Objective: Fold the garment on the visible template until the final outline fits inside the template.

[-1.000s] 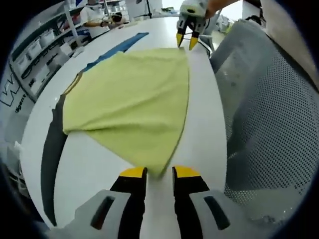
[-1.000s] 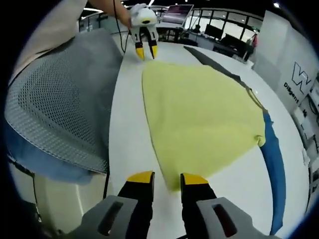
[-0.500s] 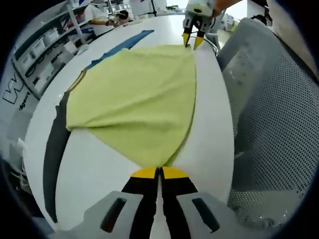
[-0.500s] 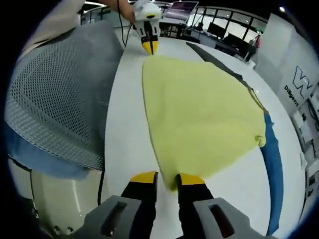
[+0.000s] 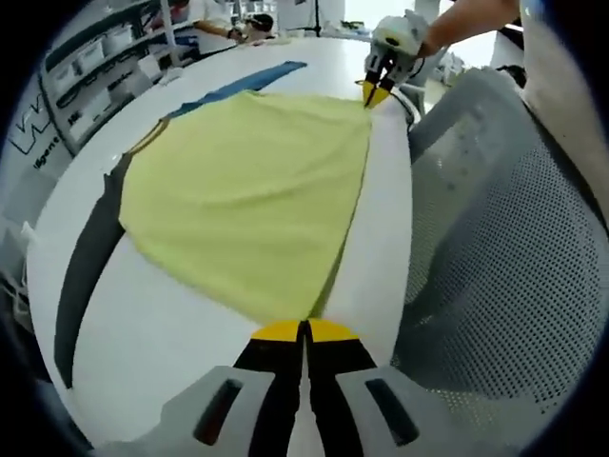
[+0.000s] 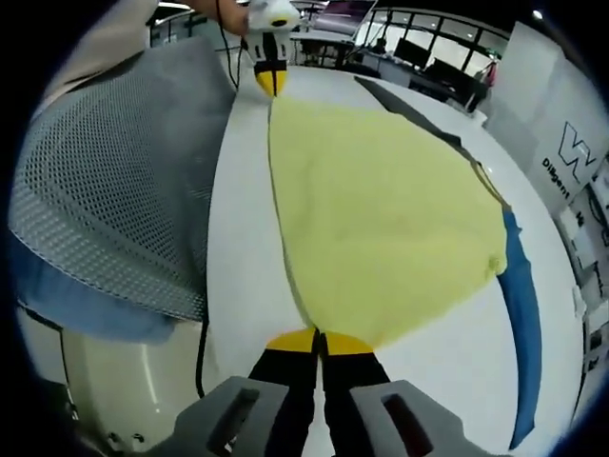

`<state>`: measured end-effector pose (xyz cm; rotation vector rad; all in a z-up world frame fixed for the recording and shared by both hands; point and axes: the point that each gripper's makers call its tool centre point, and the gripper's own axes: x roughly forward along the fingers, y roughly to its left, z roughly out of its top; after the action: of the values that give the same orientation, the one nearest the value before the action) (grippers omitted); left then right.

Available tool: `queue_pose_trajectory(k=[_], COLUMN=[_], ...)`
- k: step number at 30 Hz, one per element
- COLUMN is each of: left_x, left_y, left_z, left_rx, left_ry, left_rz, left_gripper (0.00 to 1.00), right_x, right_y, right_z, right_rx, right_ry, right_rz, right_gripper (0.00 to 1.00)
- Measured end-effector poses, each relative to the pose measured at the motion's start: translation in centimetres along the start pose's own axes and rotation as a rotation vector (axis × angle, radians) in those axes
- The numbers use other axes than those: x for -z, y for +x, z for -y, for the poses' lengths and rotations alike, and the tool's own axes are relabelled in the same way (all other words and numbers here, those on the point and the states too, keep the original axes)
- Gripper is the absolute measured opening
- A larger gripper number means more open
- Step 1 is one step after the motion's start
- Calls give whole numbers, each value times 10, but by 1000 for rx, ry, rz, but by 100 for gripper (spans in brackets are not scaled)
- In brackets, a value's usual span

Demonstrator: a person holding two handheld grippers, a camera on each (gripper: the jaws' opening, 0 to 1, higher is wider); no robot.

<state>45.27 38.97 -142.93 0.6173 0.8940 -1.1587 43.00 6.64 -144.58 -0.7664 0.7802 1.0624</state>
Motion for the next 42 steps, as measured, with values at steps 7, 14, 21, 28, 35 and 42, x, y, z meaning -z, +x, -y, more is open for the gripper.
queue_pose_trajectory(k=[7,14,21,28,35,42], left_x=[3,6,6,6,7,8], left_y=[6,5,6,5,5,6], left_z=[2,3,6,6,8,11], left_rx=[-11,-22,-22,-21,-8,7], left_ry=[-6,-34,-42,-37,-38,-34], left_rz=[-10,-7,-3,7,14,14], left_gripper=[0,0,0,1,3,1], right_x=[1,2,1,1,0,4], right_y=[-3,-3,-3,-1,-6,-12], right_z=[-3,-1,-9,-11,-15,-10], right_rx=[-1,4,-18,-23,-40,-35], right_ry=[2,19,32,42,51,71], right_rz=[-4,-2,-5,-6,10,12], right_gripper=[0,0,0,0,0,0])
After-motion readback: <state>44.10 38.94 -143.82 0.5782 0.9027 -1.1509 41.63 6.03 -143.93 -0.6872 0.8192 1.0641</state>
